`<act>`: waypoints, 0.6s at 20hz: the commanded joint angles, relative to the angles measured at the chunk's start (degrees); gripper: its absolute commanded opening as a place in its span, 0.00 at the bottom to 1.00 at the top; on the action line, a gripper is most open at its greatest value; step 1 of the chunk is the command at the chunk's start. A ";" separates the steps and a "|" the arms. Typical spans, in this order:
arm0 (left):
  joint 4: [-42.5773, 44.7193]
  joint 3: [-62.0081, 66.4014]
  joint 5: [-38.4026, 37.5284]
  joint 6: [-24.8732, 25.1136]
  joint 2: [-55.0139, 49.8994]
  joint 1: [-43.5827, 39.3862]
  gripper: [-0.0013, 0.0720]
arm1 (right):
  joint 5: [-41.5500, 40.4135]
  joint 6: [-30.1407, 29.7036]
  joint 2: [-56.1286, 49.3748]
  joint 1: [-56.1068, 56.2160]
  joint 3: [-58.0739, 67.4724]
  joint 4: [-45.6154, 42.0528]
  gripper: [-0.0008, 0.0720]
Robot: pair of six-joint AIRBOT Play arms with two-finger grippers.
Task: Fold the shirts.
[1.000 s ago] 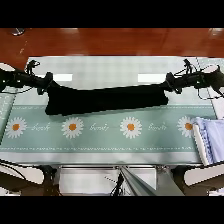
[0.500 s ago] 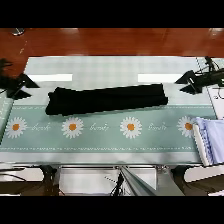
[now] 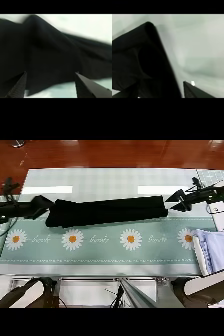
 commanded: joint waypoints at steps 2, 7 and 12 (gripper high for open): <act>-3.08 -1.40 2.10 3.37 0.42 -10.21 0.97 | -0.63 -0.87 -2.71 4.52 -0.04 1.42 0.86; -6.23 -0.07 1.84 3.37 -3.69 -15.69 0.97 | 1.36 -1.75 -2.14 7.23 -0.02 1.46 0.04; -8.81 0.74 1.68 4.66 -4.15 -18.86 0.06 | 6.08 -2.54 7.98 3.28 -0.04 -4.96 0.04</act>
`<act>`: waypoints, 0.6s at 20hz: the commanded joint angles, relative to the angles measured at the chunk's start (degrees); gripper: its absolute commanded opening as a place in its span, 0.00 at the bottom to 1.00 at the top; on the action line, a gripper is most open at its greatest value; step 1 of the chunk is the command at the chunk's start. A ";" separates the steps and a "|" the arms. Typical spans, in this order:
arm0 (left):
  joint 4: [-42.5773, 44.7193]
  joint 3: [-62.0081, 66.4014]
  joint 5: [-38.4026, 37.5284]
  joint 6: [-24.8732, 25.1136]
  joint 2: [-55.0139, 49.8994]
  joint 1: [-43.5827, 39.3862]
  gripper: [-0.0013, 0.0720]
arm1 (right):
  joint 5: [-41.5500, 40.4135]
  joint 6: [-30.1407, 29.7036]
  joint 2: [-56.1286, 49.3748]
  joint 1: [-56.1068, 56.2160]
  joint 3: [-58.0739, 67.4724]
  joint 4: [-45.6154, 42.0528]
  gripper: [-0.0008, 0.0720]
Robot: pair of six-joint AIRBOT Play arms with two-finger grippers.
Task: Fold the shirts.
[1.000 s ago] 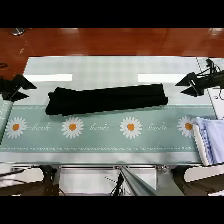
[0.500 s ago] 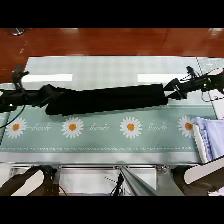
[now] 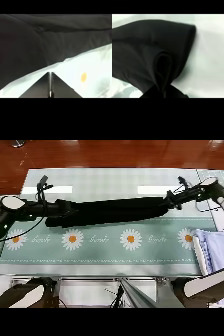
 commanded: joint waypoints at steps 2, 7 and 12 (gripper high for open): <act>-2.05 2.62 1.01 0.79 -1.22 -5.81 0.06 | 5.20 -1.40 13.18 -2.73 -1.09 -7.63 0.04; 2.47 17.68 4.24 -5.01 -15.02 -21.24 0.05 | 5.03 -1.60 36.04 -2.54 -11.52 -8.63 0.04; 6.19 39.41 4.13 -12.09 -36.17 -35.74 0.05 | 4.57 2.19 53.22 -2.54 -20.90 -6.93 0.04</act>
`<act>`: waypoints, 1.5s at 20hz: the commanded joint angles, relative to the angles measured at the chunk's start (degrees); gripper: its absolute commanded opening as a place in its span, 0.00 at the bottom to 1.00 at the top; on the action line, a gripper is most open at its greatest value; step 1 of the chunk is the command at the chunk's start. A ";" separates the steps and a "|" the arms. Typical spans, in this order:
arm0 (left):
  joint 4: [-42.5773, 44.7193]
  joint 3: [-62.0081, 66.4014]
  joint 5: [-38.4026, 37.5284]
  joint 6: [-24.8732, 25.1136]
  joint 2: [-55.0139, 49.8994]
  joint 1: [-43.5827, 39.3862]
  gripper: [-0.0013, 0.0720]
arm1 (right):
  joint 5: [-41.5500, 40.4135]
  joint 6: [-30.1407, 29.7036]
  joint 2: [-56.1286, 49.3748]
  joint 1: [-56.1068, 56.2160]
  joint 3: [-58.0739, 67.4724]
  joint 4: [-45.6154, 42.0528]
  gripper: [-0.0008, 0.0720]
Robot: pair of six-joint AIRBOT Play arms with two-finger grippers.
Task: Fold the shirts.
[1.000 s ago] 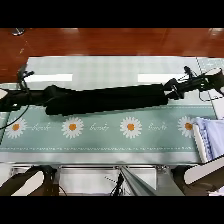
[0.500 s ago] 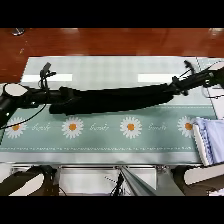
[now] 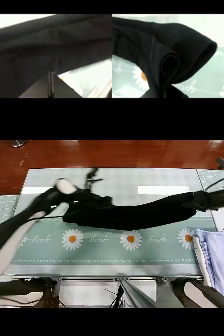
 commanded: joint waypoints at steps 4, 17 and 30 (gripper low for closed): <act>0.48 22.01 -0.04 -10.32 -20.98 -17.33 0.05 | -0.24 4.15 15.10 -0.02 -5.95 0.92 0.04; -6.40 21.79 -20.17 -4.70 -16.06 3.02 0.06 | -2.51 5.90 15.26 1.07 -5.95 8.26 0.04; -14.62 -43.95 -11.37 6.56 52.98 34.82 0.06 | -27.71 10.51 -26.21 44.35 16.79 12.59 0.04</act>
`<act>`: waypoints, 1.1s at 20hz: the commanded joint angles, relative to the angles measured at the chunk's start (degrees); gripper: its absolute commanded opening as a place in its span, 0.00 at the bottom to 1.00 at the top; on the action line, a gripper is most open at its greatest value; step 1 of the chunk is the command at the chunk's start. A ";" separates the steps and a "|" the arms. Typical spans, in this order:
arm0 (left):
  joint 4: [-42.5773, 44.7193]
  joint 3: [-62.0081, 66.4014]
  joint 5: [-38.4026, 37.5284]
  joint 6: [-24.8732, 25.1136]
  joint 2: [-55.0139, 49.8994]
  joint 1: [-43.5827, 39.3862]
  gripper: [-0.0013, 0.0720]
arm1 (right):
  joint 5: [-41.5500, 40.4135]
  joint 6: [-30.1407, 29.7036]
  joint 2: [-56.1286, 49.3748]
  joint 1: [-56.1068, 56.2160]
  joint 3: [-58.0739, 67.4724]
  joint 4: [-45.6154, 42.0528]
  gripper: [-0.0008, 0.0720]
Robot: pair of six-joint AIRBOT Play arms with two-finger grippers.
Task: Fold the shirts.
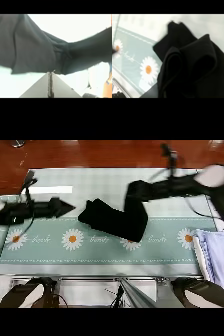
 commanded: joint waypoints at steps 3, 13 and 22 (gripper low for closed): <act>-2.93 -15.85 1.68 1.77 19.96 1.55 0.06 | -3.76 1.97 -26.23 12.74 19.80 0.81 0.04; -2.73 -16.63 4.33 1.81 20.00 1.36 0.06 | 3.76 1.42 -38.16 13.99 27.85 4.94 0.87; 2.95 -16.63 7.72 1.79 19.15 1.36 0.06 | 14.45 13.07 0.61 -10.03 2.97 -38.14 0.87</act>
